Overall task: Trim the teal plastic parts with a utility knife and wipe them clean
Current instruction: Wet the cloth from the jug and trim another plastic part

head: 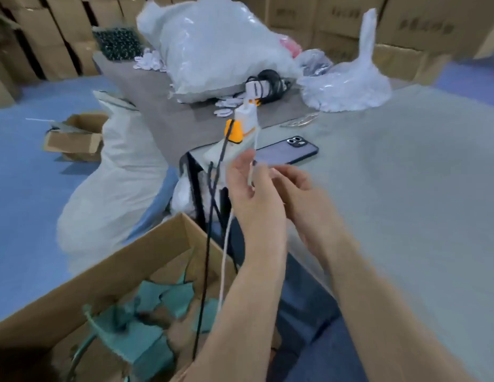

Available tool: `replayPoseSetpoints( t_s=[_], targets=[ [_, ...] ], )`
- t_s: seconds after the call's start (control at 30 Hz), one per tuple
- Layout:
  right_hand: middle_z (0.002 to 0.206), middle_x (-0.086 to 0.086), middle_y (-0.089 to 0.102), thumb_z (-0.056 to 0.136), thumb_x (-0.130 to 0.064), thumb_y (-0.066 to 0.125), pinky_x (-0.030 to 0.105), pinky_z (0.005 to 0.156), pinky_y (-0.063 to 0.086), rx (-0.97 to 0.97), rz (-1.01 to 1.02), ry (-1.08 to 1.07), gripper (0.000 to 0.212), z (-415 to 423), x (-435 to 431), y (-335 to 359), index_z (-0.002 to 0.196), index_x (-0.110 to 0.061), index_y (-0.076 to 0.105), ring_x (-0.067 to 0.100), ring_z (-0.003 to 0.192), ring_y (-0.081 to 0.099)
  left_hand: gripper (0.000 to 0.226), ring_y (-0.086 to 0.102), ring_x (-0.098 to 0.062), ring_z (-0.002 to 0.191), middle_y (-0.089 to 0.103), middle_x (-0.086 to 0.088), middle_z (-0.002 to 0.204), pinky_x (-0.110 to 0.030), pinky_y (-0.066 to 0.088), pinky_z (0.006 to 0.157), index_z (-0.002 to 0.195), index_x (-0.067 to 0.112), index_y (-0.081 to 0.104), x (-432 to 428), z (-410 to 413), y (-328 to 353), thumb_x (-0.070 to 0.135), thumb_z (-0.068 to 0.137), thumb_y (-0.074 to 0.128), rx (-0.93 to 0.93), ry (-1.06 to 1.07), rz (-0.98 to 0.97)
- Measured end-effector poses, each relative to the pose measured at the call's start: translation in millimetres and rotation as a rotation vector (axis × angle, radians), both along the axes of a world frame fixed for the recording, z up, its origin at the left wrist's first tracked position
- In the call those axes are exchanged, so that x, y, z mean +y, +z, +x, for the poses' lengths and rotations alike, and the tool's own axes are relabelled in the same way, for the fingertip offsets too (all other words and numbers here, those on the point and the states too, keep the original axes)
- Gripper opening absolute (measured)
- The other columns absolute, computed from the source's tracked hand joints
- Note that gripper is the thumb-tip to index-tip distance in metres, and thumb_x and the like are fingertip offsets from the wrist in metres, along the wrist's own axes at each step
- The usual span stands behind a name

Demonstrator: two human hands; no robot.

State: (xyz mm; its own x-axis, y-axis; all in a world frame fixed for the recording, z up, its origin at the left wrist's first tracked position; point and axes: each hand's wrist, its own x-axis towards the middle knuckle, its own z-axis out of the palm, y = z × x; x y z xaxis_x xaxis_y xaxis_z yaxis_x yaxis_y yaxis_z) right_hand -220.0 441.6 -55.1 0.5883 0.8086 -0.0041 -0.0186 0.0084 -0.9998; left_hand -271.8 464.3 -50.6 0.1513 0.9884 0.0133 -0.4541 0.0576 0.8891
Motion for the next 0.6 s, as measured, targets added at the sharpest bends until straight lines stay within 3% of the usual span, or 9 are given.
replayPoseSetpoints(
  t_s=[0.07, 0.17, 0.27, 0.4, 0.53, 0.6],
  targets=[
    [0.091, 0.009, 0.072, 0.102, -0.013, 0.046, 0.026, 0.072, 0.055, -0.006, 0.113, -0.151, 0.02, 31.7, -43.8, 26.3, 0.104, -0.008, 0.065, 0.015, 0.078, 0.069, 0.019, 0.064, 0.001, 0.082, 0.067, 0.003, 0.1, -0.011, 0.048, 0.068, 0.099, 0.017, 0.059, -29.9, 33.6, 22.9, 0.005, 0.096, 0.045, -0.078, -0.16, 0.104],
    [0.084, 0.004, 0.07, 0.102, -0.012, 0.045, 0.033, 0.08, 0.055, -0.062, 0.21, -0.438, 0.02, 75.3, -130.7, 54.6, 0.098, -0.011, 0.065, 0.015, 0.075, 0.067, 0.017, 0.065, 0.004, 0.068, 0.069, 0.004, 0.092, -0.011, 0.047, 0.058, 0.095, 0.014, 0.058, -92.7, 87.1, 52.4, 0.003, 0.095, 0.044, -0.172, -0.532, 0.115],
    [0.083, 0.003, 0.069, 0.101, -0.011, 0.045, 0.026, 0.071, 0.054, -0.073, 0.24, -0.766, 0.023, 103.3, -229.3, 65.5, 0.092, -0.012, 0.065, 0.013, 0.069, 0.065, 0.017, 0.065, -0.005, 0.074, 0.067, 0.002, 0.093, -0.016, 0.049, 0.058, 0.093, 0.015, 0.057, -174.7, 138.6, 66.9, 0.005, 0.096, 0.043, -0.133, -0.902, 0.063],
    [0.087, -0.001, 0.067, 0.1, -0.01, 0.045, 0.021, 0.066, 0.051, -0.027, 0.242, -1.211, 0.023, 116.9, -356.9, 53.5, 0.088, -0.016, 0.063, 0.014, 0.074, 0.063, 0.016, 0.06, -0.011, 0.093, 0.061, 0.005, 0.089, -0.022, 0.044, 0.073, 0.086, 0.02, 0.055, -300.2, 182.8, 65.1, 0.01, 0.096, 0.047, 0.005, -1.326, -0.027],
    [0.093, 0.003, 0.059, 0.098, -0.006, 0.044, 0.022, 0.064, 0.046, 0.049, 0.205, -1.608, 0.018, 124.0, -456.2, 24.1, 0.104, -0.012, 0.06, 0.013, 0.077, 0.055, 0.015, 0.056, -0.009, 0.079, 0.054, 0.004, 0.078, -0.023, 0.041, 0.068, 0.082, 0.02, 0.052, -410.6, 206.2, 45.3, 0.013, 0.095, 0.05, 0.149, -1.617, -0.089],
    [0.088, 0.004, 0.056, 0.098, -0.005, 0.042, 0.024, 0.062, 0.042, 0.118, 0.197, -1.706, 0.022, 131.5, -486.5, 8.7, 0.113, -0.009, 0.058, 0.013, 0.072, 0.052, 0.008, 0.048, -0.012, 0.072, 0.051, 0.001, 0.077, -0.026, 0.038, 0.064, 0.087, 0.016, 0.055, -450.7, 219.4, 31.5, 0.013, 0.093, 0.051, 0.247, -1.663, -0.008]
  ],
)
